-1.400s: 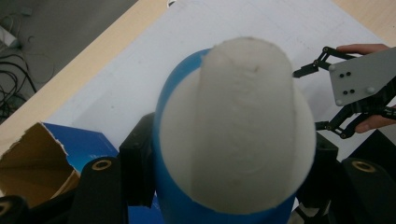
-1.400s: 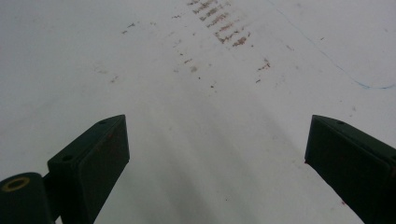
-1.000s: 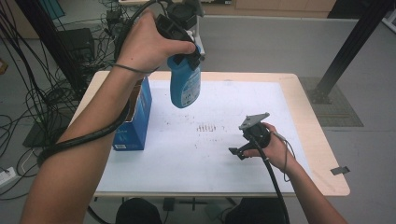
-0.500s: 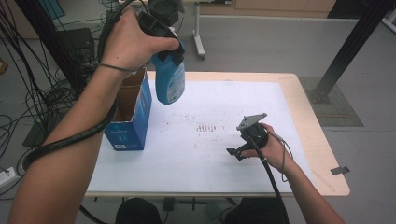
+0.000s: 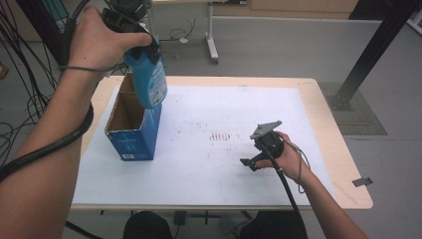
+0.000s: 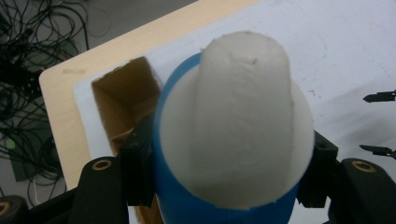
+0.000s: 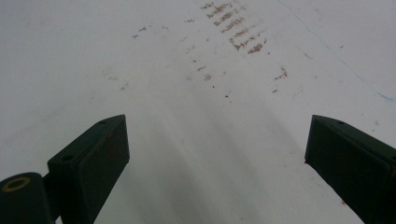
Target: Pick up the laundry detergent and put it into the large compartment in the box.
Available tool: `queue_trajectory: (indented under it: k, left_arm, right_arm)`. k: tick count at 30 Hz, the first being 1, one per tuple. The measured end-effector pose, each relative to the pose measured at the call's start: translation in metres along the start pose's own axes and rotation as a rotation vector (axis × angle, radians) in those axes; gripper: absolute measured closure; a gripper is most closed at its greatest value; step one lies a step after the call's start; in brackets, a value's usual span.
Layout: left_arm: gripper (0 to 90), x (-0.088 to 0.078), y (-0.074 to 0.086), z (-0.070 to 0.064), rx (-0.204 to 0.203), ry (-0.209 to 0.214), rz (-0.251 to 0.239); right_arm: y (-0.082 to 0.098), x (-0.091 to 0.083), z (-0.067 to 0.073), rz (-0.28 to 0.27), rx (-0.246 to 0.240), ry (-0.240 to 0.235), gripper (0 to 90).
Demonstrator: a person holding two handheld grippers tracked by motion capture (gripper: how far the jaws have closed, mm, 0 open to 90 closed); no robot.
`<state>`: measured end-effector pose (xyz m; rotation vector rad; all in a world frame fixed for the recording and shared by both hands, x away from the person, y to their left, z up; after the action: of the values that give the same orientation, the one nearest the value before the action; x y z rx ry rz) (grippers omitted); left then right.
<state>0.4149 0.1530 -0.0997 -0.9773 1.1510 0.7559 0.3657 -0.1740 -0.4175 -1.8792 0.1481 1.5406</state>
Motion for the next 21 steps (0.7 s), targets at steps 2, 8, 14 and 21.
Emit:
queue_trajectory:
  k: [2,8,14,21]
  left_arm:
    - [37.7,0.002,0.003,0.008,-0.025,-0.002,0.0]
    - [37.7,0.007,0.011,0.031,-0.105,-0.009,0.02]
    - [37.7,0.006,0.017,0.047,-0.161,-0.01,0.021]
    - [37.7,0.01,0.02,0.057,-0.201,-0.015,0.026]
  right_arm:
    - [0.0,0.0,0.0,0.002,0.0,0.001,6.1]
    - [-0.002,-0.001,0.001,0.004,-0.009,0.001,6.1]
    - [-0.003,0.0,0.002,0.005,-0.007,-0.003,6.1]
    - [-0.004,-0.001,0.001,0.003,-0.005,0.001,6.1]
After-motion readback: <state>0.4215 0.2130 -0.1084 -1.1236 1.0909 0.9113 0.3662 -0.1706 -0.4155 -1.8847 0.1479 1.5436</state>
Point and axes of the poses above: each handheld gripper's, and its own axes: x roughly forward along the jaws, y roughly out of its underside, z roughly to its left, the point moved 3 cm from there along x, roughly forward along the jaws, and after that the axes turned 15 degrees about z, right-handed, at the moved point
